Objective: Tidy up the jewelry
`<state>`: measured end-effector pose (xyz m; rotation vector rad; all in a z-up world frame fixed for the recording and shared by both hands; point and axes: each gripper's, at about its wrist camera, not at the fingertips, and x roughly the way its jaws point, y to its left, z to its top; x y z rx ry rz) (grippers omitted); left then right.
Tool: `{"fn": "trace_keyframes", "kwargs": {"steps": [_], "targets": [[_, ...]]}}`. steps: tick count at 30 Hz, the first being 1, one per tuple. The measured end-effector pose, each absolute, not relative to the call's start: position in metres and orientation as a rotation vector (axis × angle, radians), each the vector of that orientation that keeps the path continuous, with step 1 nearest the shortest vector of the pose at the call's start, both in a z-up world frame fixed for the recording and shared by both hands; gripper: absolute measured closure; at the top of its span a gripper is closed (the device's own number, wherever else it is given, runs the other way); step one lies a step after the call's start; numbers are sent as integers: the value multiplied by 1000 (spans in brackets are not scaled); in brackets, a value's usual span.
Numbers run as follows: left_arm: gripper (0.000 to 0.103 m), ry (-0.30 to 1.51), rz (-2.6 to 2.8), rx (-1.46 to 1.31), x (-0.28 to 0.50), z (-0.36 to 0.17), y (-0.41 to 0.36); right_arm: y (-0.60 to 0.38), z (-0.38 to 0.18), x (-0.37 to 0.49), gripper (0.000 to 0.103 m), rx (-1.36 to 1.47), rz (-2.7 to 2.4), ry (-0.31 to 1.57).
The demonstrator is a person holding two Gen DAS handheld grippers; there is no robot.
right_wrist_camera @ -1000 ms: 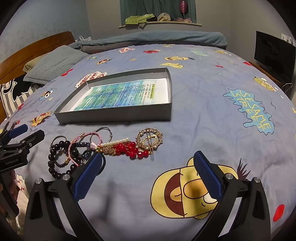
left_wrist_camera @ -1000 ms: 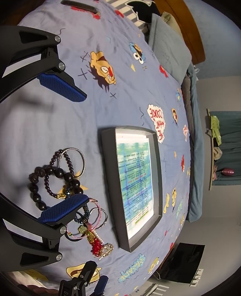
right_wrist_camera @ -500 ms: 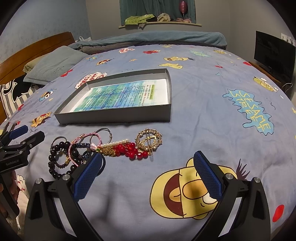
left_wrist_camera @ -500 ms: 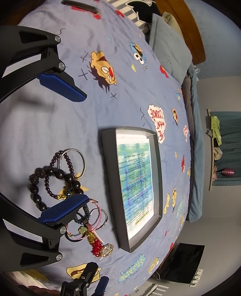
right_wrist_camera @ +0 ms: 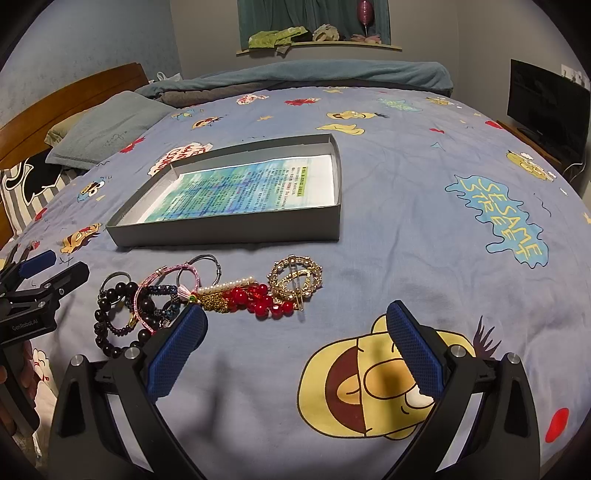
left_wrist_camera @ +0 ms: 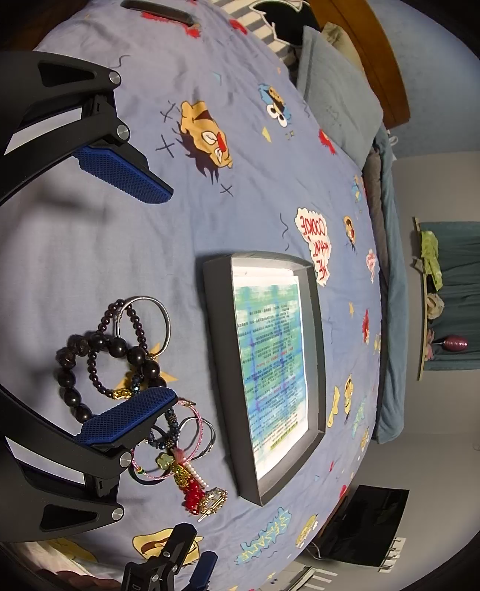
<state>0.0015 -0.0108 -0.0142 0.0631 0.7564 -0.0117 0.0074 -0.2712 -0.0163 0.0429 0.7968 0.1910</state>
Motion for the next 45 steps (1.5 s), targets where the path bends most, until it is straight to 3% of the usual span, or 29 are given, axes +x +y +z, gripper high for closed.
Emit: {"fn": "trace_keyframes", "kwargs": {"steps": [31,36,43,45], "targets": [[4,752,-62,42,9,-25,-1,-273,-17,29,5,12,153,756],[4,746,-90,41,11,-26,6,-269,-25,39,22,6,171,792],[8,775,-126,42,14,-36,22,-269,-33,45,33,22,198,823],[9,788,-148,27,15,-41,26,-269,-34,46,41,27,203,824]]}}
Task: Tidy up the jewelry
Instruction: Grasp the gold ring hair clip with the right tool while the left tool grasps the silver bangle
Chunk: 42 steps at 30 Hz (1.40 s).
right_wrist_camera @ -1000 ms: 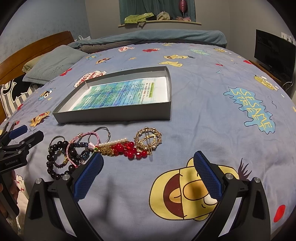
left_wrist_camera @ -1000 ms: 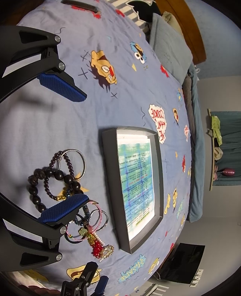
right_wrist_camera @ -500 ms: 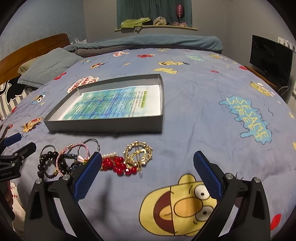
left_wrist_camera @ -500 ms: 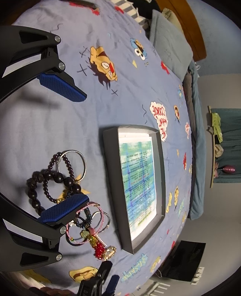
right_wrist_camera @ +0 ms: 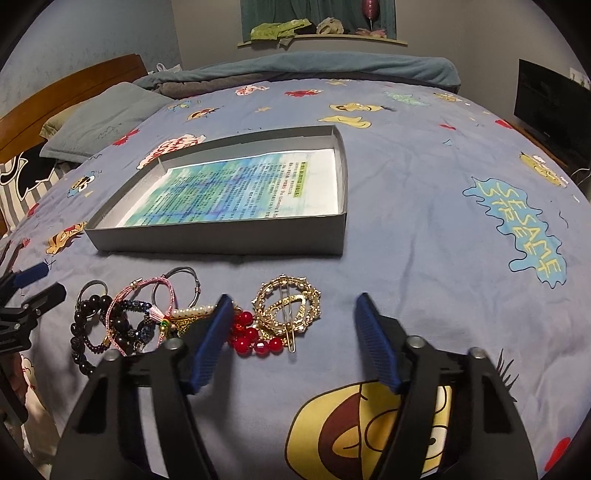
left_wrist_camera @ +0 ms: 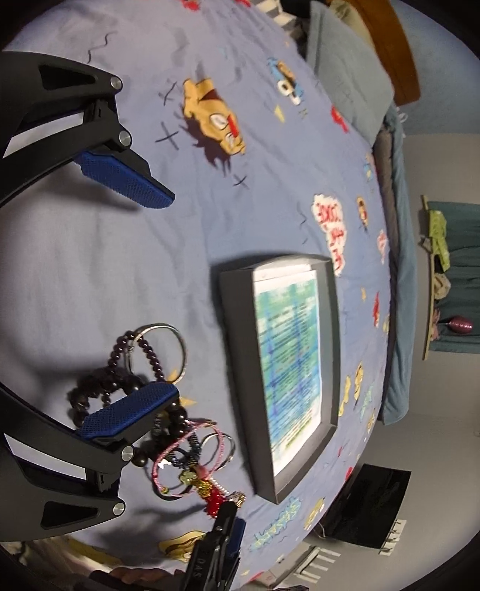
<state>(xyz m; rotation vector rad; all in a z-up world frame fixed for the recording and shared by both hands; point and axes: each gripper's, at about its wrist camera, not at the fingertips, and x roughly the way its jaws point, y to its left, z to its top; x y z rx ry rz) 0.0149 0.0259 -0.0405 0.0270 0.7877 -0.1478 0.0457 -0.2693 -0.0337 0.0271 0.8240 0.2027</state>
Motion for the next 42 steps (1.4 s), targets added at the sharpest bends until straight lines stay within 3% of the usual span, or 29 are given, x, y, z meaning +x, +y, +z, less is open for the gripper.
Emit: {"fn": "trace_keyframes", "kwargs": {"steps": [2,4,5,8,14,16,21,26,29,42], "targets": [[17,788,-168,28,15,-43,26,-270,-33,46,42,32,207,822],[42,803,-195,36,16,-45,23,-270,-32,46,42,33,210,819],[47,808,-208,36,17,-47,22,-270,-32,45,43,33,211,818],[53,815,-236,60,17,-50,14,-269,-33,46,43,29,219,819],[81,848,-260,83,25,-57,8,-269,-36,48,50,27,223,831],[86,859,-265,97,26,-59,6,-269,-36,48,50,27,224,831],[88,896,-276,98,34,-68,6,-267,-38,50,51,21,224,835],[92,906,-281,106,37,-72,5,-264,-42,55,62,16,236,848],[97,898,-289,102,36,-70,7,-266,-39,53,62,27,241,841],[98,739,-320,69,20,-17,13,-277,-6,42,62,42,230,742]]}}
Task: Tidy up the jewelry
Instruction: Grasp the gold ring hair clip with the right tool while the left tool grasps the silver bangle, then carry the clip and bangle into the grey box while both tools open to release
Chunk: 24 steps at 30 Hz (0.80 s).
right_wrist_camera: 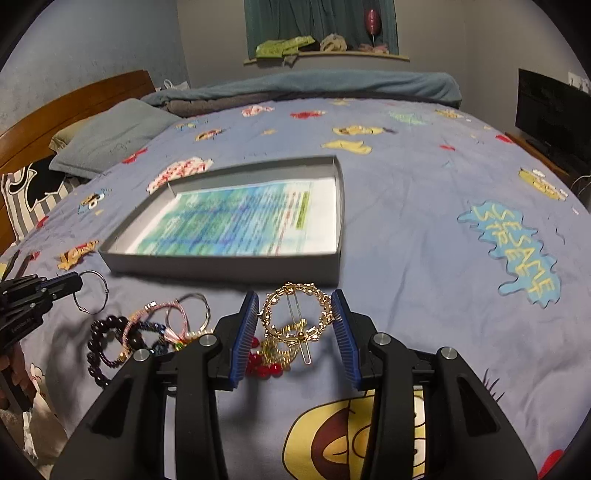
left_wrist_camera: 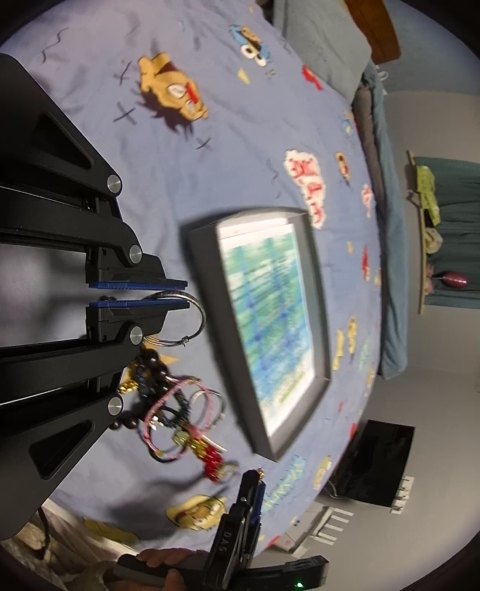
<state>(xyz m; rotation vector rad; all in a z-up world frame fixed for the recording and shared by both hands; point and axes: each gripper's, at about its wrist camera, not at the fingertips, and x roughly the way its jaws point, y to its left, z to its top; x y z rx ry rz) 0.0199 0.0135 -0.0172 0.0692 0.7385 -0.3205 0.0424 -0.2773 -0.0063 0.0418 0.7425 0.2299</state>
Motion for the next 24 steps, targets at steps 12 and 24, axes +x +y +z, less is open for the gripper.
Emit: {"fn": "trace_keyframes", "kwargs": {"steps": [12,24], "targets": [[98,655,-320,59,55,26,23,-263,36,85,62,0,251,654],[98,766,-301,-4,181,9,12,-236,12,210,62,12,228,771]]}}
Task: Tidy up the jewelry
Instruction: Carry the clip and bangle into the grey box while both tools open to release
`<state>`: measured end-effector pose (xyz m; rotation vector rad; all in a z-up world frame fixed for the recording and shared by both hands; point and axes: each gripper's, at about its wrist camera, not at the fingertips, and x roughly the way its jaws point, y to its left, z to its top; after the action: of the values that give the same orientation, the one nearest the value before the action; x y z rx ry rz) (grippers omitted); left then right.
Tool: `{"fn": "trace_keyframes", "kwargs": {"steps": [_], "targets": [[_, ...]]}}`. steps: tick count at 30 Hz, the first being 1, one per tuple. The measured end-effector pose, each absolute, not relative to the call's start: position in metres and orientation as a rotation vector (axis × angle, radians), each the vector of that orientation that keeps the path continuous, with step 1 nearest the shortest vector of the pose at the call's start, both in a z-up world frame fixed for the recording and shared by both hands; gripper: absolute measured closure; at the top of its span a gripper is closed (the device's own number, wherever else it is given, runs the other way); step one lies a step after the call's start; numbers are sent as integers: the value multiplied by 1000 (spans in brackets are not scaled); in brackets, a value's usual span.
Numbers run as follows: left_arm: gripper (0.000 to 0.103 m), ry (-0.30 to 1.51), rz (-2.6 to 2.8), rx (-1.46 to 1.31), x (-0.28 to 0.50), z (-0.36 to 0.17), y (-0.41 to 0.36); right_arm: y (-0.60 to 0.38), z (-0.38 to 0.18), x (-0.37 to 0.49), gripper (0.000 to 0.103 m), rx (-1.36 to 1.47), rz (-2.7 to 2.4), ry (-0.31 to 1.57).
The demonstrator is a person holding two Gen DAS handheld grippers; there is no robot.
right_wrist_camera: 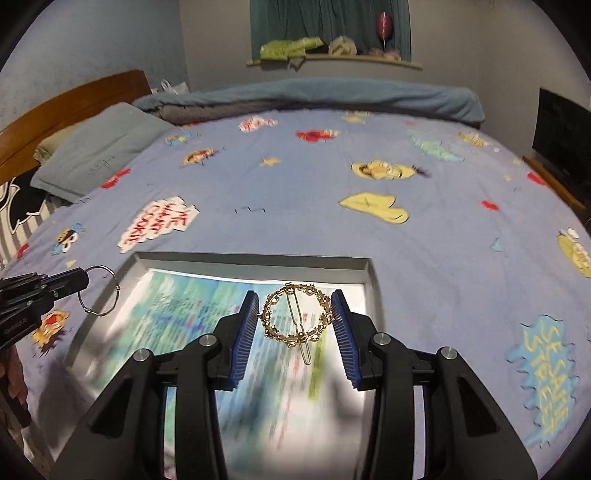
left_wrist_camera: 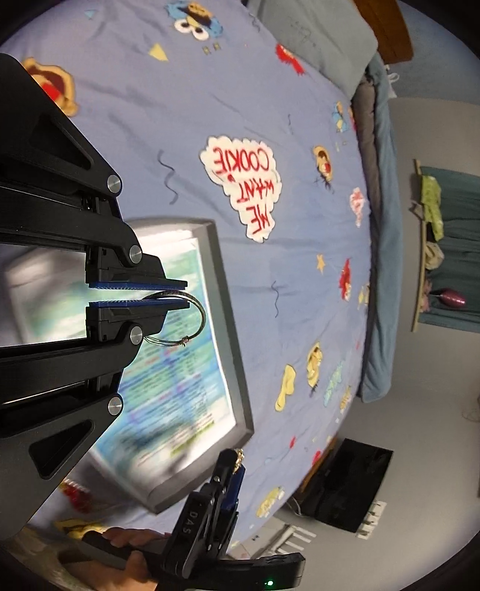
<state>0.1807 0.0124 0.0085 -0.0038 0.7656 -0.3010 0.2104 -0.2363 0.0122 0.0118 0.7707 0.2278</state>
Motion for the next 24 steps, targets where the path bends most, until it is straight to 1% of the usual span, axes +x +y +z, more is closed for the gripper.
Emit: {"fn": "trace_keyframes", "kwargs": {"steps": [5,11,24], "targets": [[98,828,-298,34,211,-10,-1,-227,-5,240,62,-12,196,840],[98,929,-257,52,233,-39,2,-220,-16,250,62,-49,177,890],[98,981,-228,45,242,-57,10,-217,-26,252,62,-74,178,930]]}}
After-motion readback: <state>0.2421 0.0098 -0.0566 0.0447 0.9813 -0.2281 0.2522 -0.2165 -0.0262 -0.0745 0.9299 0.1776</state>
